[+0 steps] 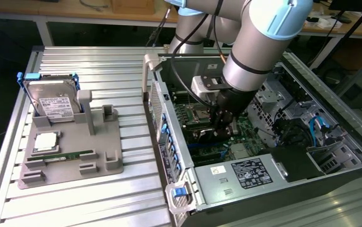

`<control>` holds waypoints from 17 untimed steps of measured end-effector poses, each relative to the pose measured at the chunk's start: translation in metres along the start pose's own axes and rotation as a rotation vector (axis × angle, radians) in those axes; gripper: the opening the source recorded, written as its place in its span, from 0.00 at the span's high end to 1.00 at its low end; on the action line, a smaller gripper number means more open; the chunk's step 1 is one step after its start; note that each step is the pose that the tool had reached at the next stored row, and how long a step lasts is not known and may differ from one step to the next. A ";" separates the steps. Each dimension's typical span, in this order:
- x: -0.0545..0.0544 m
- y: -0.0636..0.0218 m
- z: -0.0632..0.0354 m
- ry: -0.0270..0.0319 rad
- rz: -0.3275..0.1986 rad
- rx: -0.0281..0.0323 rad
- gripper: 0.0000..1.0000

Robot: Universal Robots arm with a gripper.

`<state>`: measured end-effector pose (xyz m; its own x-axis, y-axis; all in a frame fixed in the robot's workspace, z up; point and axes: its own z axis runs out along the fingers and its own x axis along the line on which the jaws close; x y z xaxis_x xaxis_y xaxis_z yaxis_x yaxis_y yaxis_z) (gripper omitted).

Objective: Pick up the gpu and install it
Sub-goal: 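Insert the gpu into the slot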

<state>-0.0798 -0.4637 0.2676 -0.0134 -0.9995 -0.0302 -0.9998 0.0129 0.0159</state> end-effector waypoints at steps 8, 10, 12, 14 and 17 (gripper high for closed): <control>0.000 0.0006 0.0005 -0.0002 0.000 -0.0018 0.73; 0.000 0.0006 0.0006 -0.0001 0.001 -0.0033 0.73; 0.000 0.0006 0.0007 -0.0002 0.001 -0.0051 0.73; 0.000 0.0006 0.0008 -0.0006 0.002 -0.0081 0.73; 0.000 0.0005 0.0009 -0.0022 0.002 -0.0157 0.73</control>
<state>-0.0802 -0.4638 0.2667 -0.0156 -0.9994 -0.0324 -0.9994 0.0145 0.0317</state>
